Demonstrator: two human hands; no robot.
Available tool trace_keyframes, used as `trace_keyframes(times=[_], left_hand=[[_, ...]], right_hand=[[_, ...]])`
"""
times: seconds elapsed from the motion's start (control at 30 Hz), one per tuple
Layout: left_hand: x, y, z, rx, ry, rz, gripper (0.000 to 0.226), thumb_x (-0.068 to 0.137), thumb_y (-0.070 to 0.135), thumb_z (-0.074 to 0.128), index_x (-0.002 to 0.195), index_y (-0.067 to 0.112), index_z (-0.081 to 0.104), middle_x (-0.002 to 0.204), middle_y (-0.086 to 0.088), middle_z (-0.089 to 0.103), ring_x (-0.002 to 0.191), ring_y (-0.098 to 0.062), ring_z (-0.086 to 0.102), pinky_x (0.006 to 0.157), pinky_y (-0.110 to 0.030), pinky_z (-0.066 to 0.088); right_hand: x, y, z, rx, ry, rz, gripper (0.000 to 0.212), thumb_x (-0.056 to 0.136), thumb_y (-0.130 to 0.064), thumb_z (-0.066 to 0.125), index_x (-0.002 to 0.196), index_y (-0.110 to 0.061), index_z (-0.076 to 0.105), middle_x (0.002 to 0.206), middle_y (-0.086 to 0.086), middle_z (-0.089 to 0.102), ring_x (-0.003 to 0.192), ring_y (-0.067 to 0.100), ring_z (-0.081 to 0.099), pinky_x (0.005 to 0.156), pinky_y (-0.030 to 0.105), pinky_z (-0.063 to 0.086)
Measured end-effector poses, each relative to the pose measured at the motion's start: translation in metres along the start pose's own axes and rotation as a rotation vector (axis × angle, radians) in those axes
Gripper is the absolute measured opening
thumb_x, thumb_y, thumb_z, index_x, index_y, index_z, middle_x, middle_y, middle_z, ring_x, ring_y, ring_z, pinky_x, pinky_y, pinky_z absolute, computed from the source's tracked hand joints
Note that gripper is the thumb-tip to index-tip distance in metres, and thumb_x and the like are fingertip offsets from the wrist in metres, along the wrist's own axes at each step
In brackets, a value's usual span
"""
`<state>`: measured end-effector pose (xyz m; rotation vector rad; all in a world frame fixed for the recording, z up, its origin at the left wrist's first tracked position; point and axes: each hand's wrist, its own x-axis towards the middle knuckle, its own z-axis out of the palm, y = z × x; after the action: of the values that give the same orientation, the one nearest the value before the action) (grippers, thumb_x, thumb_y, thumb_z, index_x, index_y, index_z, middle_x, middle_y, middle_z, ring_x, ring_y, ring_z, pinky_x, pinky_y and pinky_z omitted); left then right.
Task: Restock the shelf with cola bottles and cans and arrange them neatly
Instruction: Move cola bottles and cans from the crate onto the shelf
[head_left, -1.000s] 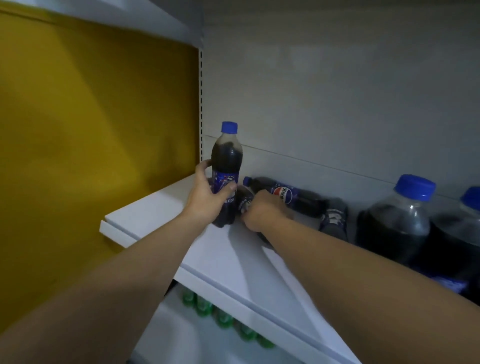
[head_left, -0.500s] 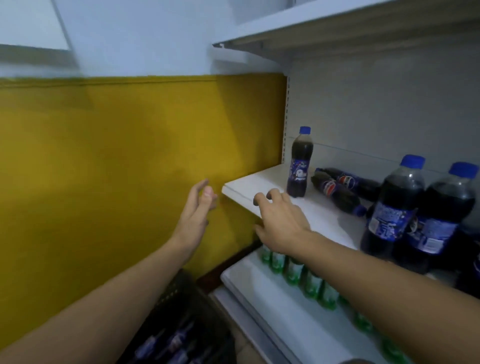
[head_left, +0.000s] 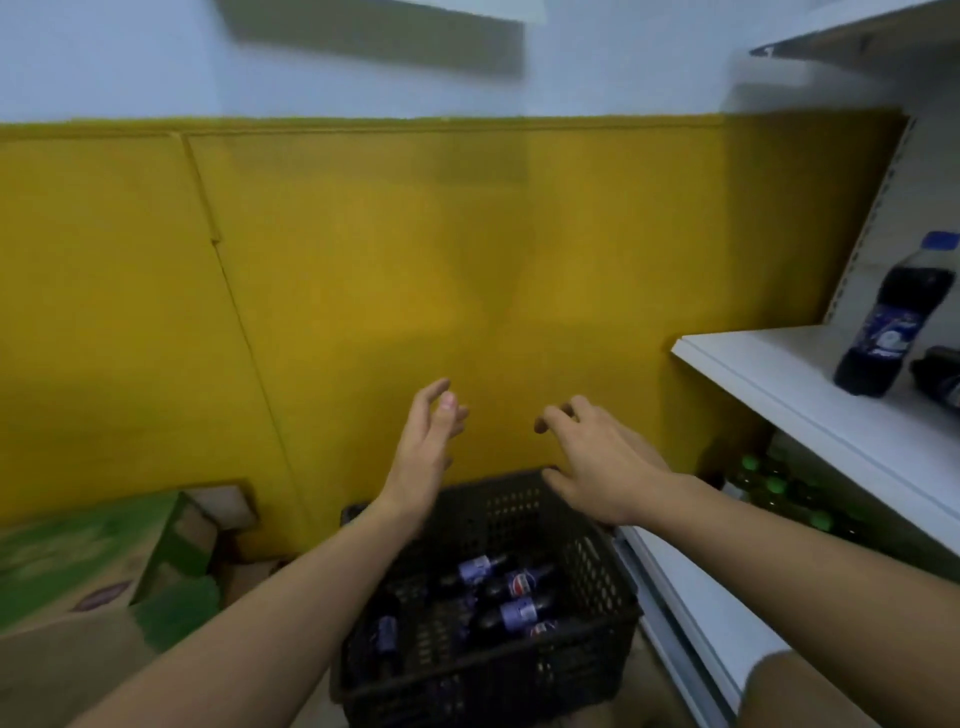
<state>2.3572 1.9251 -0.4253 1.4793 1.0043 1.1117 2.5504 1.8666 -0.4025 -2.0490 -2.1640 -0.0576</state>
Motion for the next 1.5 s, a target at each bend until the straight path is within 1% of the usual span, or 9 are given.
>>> trace_keyframes(times=[0.43,0.57,0.77,0.9,1.03,1.2,1.33,1.43,1.5], left_hand=[[0.051,-0.149,-0.081,0.090,0.042,-0.289,0.067,0.093,0.060,0.043,0.151,0.030,0.032,0.142,0.005,0.049,0.133,-0.017,0.046,0.101,-0.039,0.037],[0.078,-0.240,-0.089,0.405,-0.182,-0.397,0.052,0.103,0.032,0.054,0.151,0.028,0.034,0.137,0.006,0.047,0.128,-0.018,0.048,0.096,-0.033,0.043],[0.102,-0.377,-0.082,0.798,-0.492,-0.502,0.041,0.094,0.015,0.065,0.133,0.013,0.054,0.127,-0.007,0.061,0.115,-0.025,0.061,0.093,-0.030,0.046],[0.096,-0.440,-0.058,0.820,-0.638,-0.581,0.038,0.091,0.015,0.066,0.128,0.011,0.057,0.125,-0.008,0.063,0.114,-0.026,0.062,0.089,-0.026,0.045],[0.068,-0.478,-0.047,0.739,-0.714,-0.639,0.043,0.088,0.014,0.069,0.129,0.017,0.056,0.127,-0.005,0.063,0.116,-0.022,0.061,0.092,-0.022,0.043],[0.036,-0.503,-0.043,0.594,-1.073,-0.699,0.087,0.075,0.023,0.083,0.149,0.027,0.038,0.147,0.002,0.048,0.131,-0.015,0.048,0.114,-0.034,0.040],[0.049,-0.495,-0.030,0.496,-0.859,-0.635,0.077,0.070,0.025,0.087,0.137,0.029,0.050,0.133,0.010,0.056,0.120,-0.011,0.055,0.105,-0.028,0.044],[0.058,-0.489,-0.035,0.362,-0.556,-0.597,0.075,0.064,0.008,0.087,0.132,0.019,0.057,0.127,0.002,0.064,0.115,-0.015,0.062,0.102,-0.034,0.050],[0.065,-0.480,-0.041,0.197,-0.300,-0.623,0.069,0.066,-0.003,0.085,0.129,0.010,0.059,0.117,0.000,0.070,0.106,-0.012,0.068,0.094,-0.034,0.056]], right_hand=[[0.098,-0.027,0.144,0.104,-0.360,-0.102,0.048,0.100,-0.034,0.059,0.141,-0.027,0.036,0.135,0.003,0.038,0.115,0.028,0.047,0.081,0.038,0.048],[0.122,-0.014,0.230,0.125,-0.537,-0.110,0.051,0.098,-0.034,0.061,0.142,-0.025,0.036,0.133,0.006,0.042,0.115,0.029,0.048,0.091,0.045,0.050],[0.140,-0.002,0.378,0.178,-0.881,-0.131,0.050,0.094,-0.036,0.065,0.137,-0.021,0.044,0.132,0.008,0.048,0.117,0.031,0.053,0.097,0.046,0.049],[0.140,-0.010,0.461,0.243,-1.156,-0.191,0.049,0.088,-0.041,0.071,0.128,-0.021,0.053,0.130,0.008,0.059,0.112,0.029,0.060,0.095,0.038,0.051],[0.125,-0.017,0.519,0.176,-1.434,-0.236,0.074,0.079,-0.058,0.075,0.138,-0.019,0.052,0.132,0.006,0.059,0.112,0.028,0.061,0.100,0.040,0.051],[0.126,-0.009,0.531,0.311,-1.386,-0.160,0.070,0.071,-0.058,0.079,0.128,-0.024,0.060,0.121,0.000,0.062,0.104,0.020,0.062,0.096,0.039,0.054],[0.156,0.013,0.511,0.697,-1.440,0.072,0.039,0.084,-0.051,0.072,0.113,-0.024,0.073,0.108,-0.002,0.075,0.099,0.018,0.071,0.096,0.036,0.054],[0.179,0.031,0.502,0.998,-1.229,0.509,0.047,0.102,-0.050,0.047,0.110,-0.010,0.070,0.098,0.012,0.076,0.084,0.025,0.074,0.079,0.037,0.057],[0.186,0.029,0.504,1.032,-1.130,0.612,0.051,0.104,-0.052,0.040,0.108,-0.009,0.067,0.085,0.012,0.074,0.075,0.025,0.072,0.071,0.034,0.053]])
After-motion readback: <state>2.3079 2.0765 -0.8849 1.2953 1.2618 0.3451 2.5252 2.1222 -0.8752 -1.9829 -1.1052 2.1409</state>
